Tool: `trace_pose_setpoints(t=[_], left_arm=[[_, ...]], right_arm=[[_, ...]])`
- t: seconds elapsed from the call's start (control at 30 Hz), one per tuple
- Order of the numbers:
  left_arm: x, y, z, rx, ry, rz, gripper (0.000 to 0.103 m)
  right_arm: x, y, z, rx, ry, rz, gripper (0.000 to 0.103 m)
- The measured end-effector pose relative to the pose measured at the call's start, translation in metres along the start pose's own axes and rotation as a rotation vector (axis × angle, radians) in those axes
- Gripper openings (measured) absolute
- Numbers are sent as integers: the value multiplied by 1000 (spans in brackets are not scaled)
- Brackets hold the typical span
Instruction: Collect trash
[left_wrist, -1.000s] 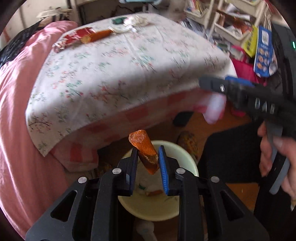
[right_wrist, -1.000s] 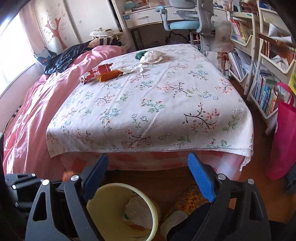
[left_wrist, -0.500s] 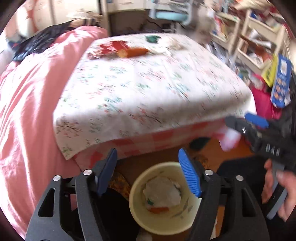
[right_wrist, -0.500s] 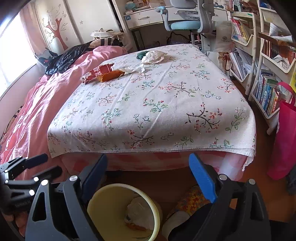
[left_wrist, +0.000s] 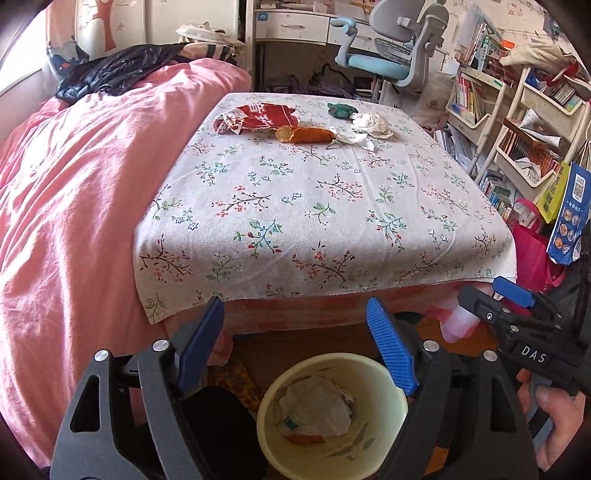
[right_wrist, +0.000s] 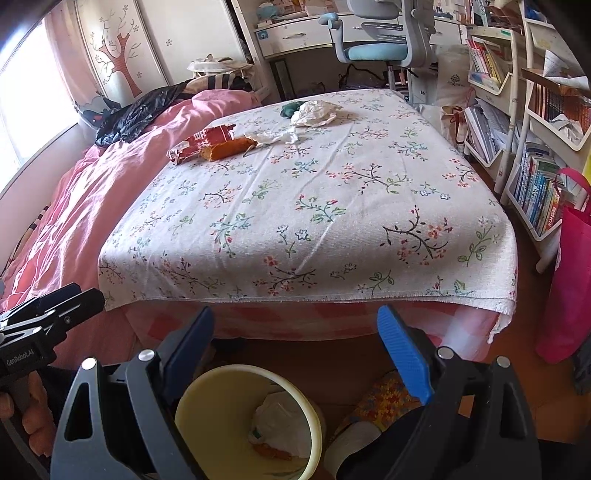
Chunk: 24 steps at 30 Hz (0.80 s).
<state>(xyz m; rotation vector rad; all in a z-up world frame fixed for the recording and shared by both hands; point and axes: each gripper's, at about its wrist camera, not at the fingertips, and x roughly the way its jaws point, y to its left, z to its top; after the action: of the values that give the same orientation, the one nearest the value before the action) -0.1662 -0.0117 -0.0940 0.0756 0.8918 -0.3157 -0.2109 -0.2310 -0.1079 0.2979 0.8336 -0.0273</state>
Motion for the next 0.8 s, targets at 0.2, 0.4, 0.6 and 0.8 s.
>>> trace_pose_setpoints(t=[0.2,0.4,0.6,0.8], left_arm=[[-1,1,0,-11,-9,-1,77],[-1,2,1,-16,-11,-1,77],[-1,1,0,-10,-11,-1,77],[-1,1,1,-13,-9,0,77]], right_arm=[[0,1,0,-7,-1,6,87],[0,3,0,-12,-2,9,87],[0,5,-1,-20,-2,12,87],[1,7,-1,-24,-4,13,87]])
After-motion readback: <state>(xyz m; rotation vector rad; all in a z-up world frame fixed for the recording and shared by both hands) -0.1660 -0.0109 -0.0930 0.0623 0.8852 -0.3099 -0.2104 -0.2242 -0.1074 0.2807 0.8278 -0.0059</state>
